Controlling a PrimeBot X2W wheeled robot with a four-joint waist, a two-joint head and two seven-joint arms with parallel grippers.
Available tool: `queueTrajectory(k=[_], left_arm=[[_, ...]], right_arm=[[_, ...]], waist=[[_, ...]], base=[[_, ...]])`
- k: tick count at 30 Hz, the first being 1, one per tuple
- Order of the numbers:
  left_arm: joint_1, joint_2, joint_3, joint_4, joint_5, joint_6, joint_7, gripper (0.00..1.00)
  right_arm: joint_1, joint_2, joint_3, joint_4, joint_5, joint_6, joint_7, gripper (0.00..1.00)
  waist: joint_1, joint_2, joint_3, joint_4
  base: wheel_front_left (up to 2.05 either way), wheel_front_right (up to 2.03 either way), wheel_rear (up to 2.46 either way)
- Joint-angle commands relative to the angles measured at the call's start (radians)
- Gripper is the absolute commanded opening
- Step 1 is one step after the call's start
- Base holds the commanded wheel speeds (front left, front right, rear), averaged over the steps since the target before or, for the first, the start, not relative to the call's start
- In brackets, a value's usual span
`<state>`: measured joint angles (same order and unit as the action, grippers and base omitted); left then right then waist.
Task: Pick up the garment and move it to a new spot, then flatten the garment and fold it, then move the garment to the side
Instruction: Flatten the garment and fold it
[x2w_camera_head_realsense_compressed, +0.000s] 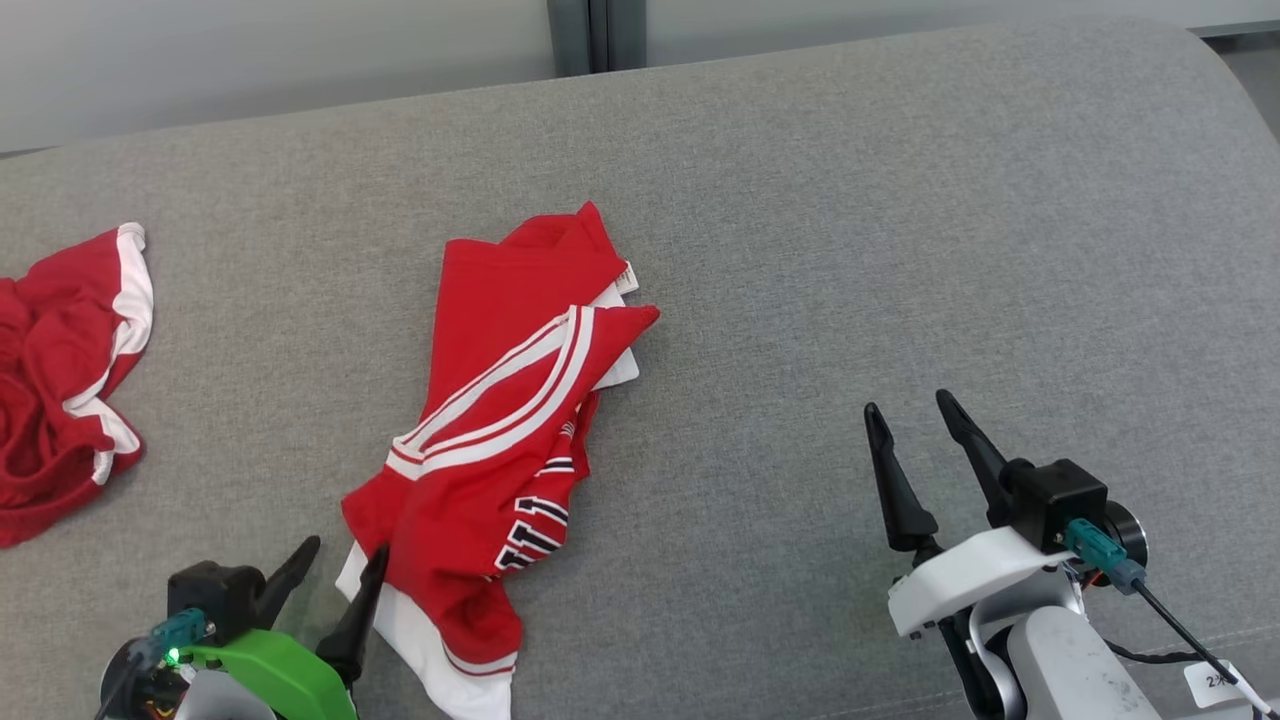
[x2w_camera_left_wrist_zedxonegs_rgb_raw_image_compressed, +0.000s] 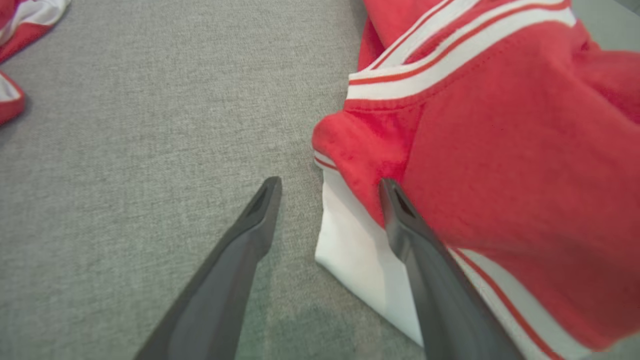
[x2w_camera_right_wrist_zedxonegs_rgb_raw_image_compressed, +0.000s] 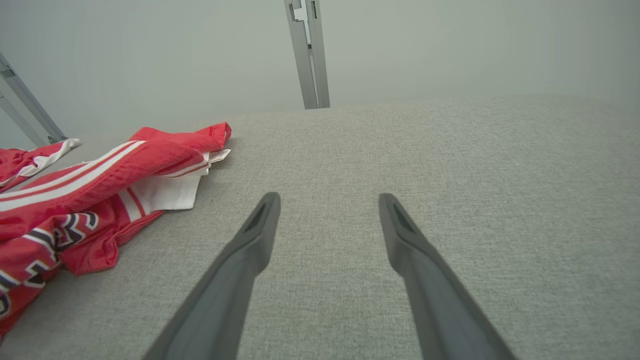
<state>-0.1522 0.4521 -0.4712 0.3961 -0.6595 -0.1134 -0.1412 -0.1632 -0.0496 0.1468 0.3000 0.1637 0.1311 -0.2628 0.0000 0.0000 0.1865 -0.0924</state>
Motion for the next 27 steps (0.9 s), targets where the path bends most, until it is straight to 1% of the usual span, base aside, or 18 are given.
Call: queueTrajectory(k=[1, 6, 11, 14, 15, 16, 17, 19, 23, 26, 27], left_arm=[[0.017, -0.007, -0.004, 0.01, -0.002, 0.004, 0.003, 1.0], [0.018, -0.023, -0.041, 0.068, 0.004, -0.004, 0.016, 1.0], [-0.016, -0.049, -0.074, 0.128, 0.021, -0.009, -0.001, 1.0], [-0.028, -0.067, -0.092, 0.179, 0.01, -0.01, 0.024, 1.0], [-0.029, -0.076, -0.096, 0.189, 0.001, -0.012, 0.028, 0.95], [-0.029, -0.086, -0.105, 0.197, -0.009, -0.014, 0.039, 0.45], [-0.029, -0.091, -0.114, 0.202, -0.013, -0.016, 0.046, 0.0], [-0.031, -0.096, -0.129, 0.205, -0.019, -0.017, 0.044, 0.0], [-0.049, -0.073, -0.122, 0.205, -0.011, -0.014, -0.001, 0.0], [-0.083, -0.043, -0.079, 0.194, -0.012, 0.011, -0.052, 0.0], [-0.098, -0.036, -0.062, 0.181, -0.009, 0.026, -0.072, 0.0]], right_arm=[[0.012, -0.002, 0.002, 0.004, -0.001, -0.001, -0.003, 1.0], [0.007, -0.002, 0.011, 0.011, -0.004, -0.001, -0.003, 1.0], [0.0, -0.002, 0.015, 0.017, -0.011, -0.001, -0.003, 1.0], [0.001, -0.002, 0.017, 0.023, -0.012, -0.001, -0.003, 1.0], [0.002, -0.002, 0.017, 0.025, -0.013, -0.001, -0.003, 1.0], [0.004, -0.002, 0.018, 0.025, -0.013, -0.001, -0.003, 1.0], [0.005, -0.002, 0.017, 0.026, -0.013, -0.001, -0.003, 1.0], [0.009, -0.002, 0.013, 0.025, -0.013, -0.001, -0.003, 1.0], [0.019, -0.001, 0.009, 0.018, -0.01, -0.001, -0.003, 1.0], [0.023, -0.001, 0.009, 0.012, -0.005, -0.001, -0.003, 1.0], [0.026, -0.002, 0.007, 0.009, -0.004, -0.001, -0.003, 1.0]], waist=[[0.0, 0.0, -0.003, 0.001], [0.0, 0.0, -0.009, -0.003], [0.0, 0.0, -0.013, -0.009], [0.0, 0.0, -0.018, -0.014], [0.0, 0.0, -0.02, -0.015], [0.0, 0.0, -0.022, -0.017], [0.0, 0.0, -0.025, -0.018], [0.0, 0.0, -0.031, -0.017], [0.0, 0.0, -0.044, -0.011], [0.0, 0.0, -0.053, -0.005], [0.0, 0.0, -0.056, -0.002]], base=[[0.0, 0.0, 0.0], [0.0, 0.0, 0.0], [0.0, 0.0, 0.0], [0.0, 0.0, 0.0], [0.0, 0.0, 0.0], [0.0, 0.0, 0.0], [0.0, 0.0, 0.0], [0.0, 0.0, 0.0], [0.0, 0.0, 0.0], [0.0, 0.0, 0.0], [0.0, 0.0, 0.0]])
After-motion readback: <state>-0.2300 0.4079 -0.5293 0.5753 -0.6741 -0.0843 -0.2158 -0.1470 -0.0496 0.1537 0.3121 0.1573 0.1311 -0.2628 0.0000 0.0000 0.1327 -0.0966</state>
